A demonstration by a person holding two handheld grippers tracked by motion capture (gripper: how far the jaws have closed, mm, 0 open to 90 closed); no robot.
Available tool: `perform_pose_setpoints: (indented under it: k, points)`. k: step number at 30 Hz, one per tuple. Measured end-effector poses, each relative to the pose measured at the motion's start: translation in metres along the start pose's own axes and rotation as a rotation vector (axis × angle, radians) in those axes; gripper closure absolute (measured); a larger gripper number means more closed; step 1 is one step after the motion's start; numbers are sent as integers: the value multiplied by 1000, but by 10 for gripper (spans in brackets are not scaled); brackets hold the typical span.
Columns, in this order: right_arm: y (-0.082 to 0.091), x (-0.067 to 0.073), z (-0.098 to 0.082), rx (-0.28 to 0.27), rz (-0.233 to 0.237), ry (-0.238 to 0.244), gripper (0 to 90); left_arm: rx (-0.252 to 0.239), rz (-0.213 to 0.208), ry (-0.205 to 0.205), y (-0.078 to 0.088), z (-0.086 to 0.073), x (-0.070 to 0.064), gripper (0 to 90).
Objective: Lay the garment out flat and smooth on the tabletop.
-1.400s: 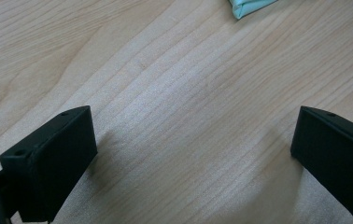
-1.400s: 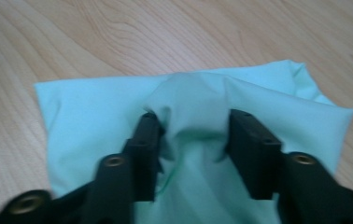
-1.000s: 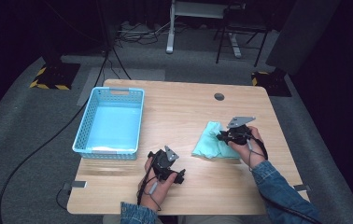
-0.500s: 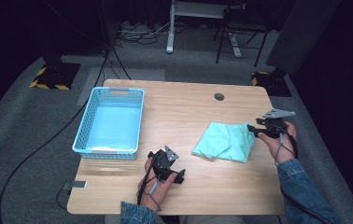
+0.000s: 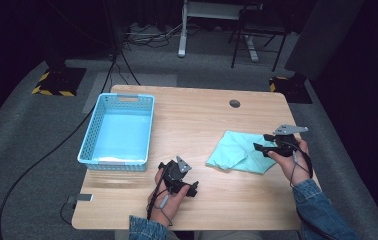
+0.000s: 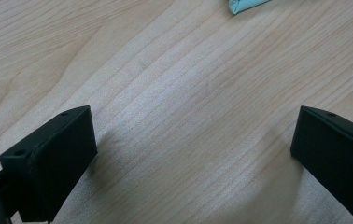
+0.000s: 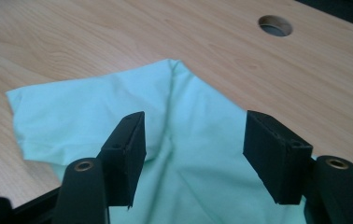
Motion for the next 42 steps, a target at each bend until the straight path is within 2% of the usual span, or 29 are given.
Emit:
perform_pose_setpoints:
  k: [6, 10, 12, 15, 17, 21, 25, 29, 32, 34, 35, 36, 37, 38, 40, 42]
  points:
    - [-17, 23, -12, 64, 74, 25, 398, 0, 0, 0, 0, 0, 0, 1]
    - [-28, 33, -24, 96, 108, 15, 428, 0, 0, 0, 0, 0, 0, 1]
    - [-34, 35, -29, 123, 124, 16, 530, -1, 0, 0, 0, 0, 0, 1]
    - [-37, 37, -35, 172, 163, 29, 790, -1, 1, 0, 0, 0, 0, 2]
    - [-34, 40, -36, 185, 171, 58, 834, -1, 1, -1, 0, 0, 0, 2]
    - [-24, 38, -31, 208, 164, 106, 840, -1, 1, -1, 0, 0, 0, 2]
    - [-16, 35, -17, 191, 152, 114, 839, -1, 1, -1, 0, 0, 0, 1]
    - [-20, 39, 4, 179, 154, 126, 840, 0, 0, -1, 0, 0, 0, 2]
    - [-33, 52, 34, 145, 172, 155, 840, 0, 0, -1, 0, 0, 0, 1]
    - [-49, 69, 58, 88, 206, 177, 831, -1, 1, -1, 0, 0, 0, 1]
    - [-58, 78, 69, 48, 225, 187, 786, 0, 1, 0, 0, 0, 0, 1]
    - [-66, 86, 79, 4, 232, 196, 695, 0, 0, 0, 0, 0, 0, 2]
    - [-71, 93, 88, -35, 231, 198, 613, 0, 2, -2, 0, 0, 0, 2]
    - [-73, 97, 95, -67, 226, 195, 568, -1, 1, -1, 0, 0, 0, 1]
    - [-70, 97, 103, -102, 213, 178, 525, -1, 1, -1, 0, 0, 0, 2]
    - [-65, 90, 104, -101, 199, 160, 513, -1, 2, -2, 0, 0, 0, 2]
Point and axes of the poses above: each handheld gripper's, and its own axes: y roughly backward along the jaws, z roughly out of its top, x roughly to its left, the point moved 5 cm from there along -y, roughly forward along the jaws, and after that the axes turned 13 degrees about -x, right-handed, at the moved point
